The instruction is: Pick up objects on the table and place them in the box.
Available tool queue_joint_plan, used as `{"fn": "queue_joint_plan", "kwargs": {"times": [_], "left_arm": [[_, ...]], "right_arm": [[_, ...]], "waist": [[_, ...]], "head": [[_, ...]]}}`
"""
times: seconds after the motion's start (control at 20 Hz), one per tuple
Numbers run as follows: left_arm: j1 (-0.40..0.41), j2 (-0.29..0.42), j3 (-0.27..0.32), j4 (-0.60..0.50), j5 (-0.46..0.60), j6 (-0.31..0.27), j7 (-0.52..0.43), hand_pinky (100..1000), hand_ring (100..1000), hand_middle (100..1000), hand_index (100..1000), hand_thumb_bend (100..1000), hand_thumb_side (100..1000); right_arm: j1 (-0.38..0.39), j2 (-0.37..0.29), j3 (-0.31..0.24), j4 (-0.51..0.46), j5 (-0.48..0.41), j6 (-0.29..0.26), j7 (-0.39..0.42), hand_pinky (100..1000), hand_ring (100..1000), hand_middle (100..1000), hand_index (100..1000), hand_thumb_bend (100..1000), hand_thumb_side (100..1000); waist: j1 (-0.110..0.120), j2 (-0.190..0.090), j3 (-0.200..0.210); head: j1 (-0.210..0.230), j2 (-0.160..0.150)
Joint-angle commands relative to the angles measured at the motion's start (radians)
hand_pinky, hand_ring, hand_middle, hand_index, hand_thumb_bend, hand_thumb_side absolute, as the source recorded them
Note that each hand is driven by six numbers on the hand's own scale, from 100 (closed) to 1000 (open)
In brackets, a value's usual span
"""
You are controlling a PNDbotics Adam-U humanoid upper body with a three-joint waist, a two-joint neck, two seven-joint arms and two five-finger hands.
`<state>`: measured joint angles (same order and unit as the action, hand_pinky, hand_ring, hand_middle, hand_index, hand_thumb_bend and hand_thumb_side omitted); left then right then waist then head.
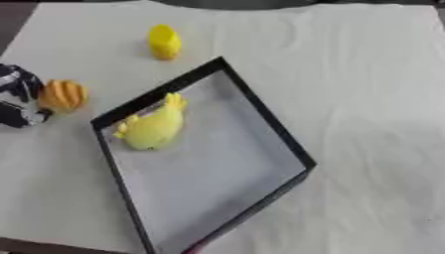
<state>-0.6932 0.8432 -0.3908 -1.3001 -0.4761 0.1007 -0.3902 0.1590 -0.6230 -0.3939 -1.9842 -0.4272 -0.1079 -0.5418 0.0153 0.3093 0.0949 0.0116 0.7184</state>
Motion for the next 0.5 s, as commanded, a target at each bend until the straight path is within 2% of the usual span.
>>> {"fn": "queue_joint_plan", "kwargs": {"times": [0.05, 0.3, 0.45, 0.5], "left_arm": [[0.001, 0.080, 0.028, -0.098, 0.025, 0.000, 0.031, 690, 551, 521, 628, 171, 100], [0.042, 0.144, 0.126, -0.339, 0.095, -0.003, 0.134, 688, 536, 506, 602, 121, 100], [0.030, 0.179, 0.169, -0.498, 0.164, 0.004, 0.176, 688, 534, 503, 586, 107, 100], [0.019, 0.189, 0.176, -0.555, 0.187, 0.006, 0.185, 687, 532, 506, 588, 128, 100]], "right_arm": [[-0.001, -0.037, -0.010, -0.016, -0.001, 0.006, -0.001, 956, 1000, 664, 779, 100, 639], [0.004, -0.051, -0.020, -0.016, 0.000, -0.006, -0.003, 955, 1000, 664, 779, 100, 625], [0.014, -0.069, -0.027, -0.016, 0.001, -0.024, -0.004, 955, 1000, 665, 780, 100, 609], [0.018, -0.076, -0.030, -0.016, 0.002, -0.030, -0.005, 955, 1000, 665, 780, 100, 605]], "waist": [[0.013, -0.013, 0.003], [0.008, -0.012, 0.009], [0.002, -0.012, 0.013], [0.000, -0.013, 0.015]], "head": [[-0.002, 0.003], [-0.015, 0.001], [-0.026, -0.002], [-0.028, -0.002]]}}
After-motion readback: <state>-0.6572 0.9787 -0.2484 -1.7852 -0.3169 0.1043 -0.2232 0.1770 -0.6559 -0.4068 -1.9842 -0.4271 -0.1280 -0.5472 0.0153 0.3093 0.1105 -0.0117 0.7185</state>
